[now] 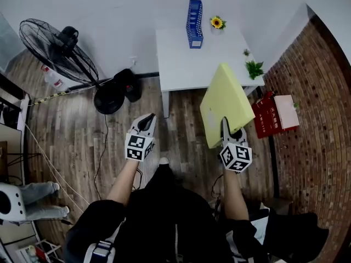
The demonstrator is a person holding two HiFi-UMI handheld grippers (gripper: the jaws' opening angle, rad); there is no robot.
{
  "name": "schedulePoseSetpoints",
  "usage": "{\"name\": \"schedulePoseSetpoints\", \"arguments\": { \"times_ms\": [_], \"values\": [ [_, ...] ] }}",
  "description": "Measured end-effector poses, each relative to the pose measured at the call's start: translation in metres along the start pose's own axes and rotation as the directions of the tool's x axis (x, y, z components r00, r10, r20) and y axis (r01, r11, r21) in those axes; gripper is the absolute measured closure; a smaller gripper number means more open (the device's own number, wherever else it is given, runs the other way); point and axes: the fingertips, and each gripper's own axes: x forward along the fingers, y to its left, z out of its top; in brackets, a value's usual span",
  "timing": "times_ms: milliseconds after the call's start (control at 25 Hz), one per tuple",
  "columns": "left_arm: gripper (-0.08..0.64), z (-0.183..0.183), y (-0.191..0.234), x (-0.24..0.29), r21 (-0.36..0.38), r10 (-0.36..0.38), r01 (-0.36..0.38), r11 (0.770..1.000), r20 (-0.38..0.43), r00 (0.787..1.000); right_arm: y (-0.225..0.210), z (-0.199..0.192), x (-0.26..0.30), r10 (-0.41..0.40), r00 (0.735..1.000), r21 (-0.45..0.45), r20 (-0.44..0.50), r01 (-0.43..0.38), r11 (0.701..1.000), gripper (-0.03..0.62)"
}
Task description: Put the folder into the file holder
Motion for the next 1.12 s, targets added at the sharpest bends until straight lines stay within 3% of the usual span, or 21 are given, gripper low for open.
{"name": "schedulePoseSetpoints", "arguments": {
  "times_ms": [320, 760, 1120],
  "values": [
    [0.525, 0.011, 0.067, 0.06, 0.0, -0.05, 0.05, 0.999, -0.02, 0.999, 0.019, 0.02, 0.076, -0.042, 0.999, 0.005, 0.008, 0.042, 0.999, 0.44],
    [0.525, 0.021, 0.109, 0.113, -0.015, -0.061, 0.061, 0.998, -0.022, 0.998, 0.023, 0.026, 0.151, -0.035, 0.999, 0.004, -0.002, 0.035, 0.999, 0.44],
    [0.525, 0.036, 0.147, 0.19, 0.0, -0.047, 0.047, 0.999, -0.039, 0.998, 0.0, 0.038, 0.237, -0.021, 1.0, 0.012, 0.007, 0.021, 1.0, 0.44]
  ]
}}
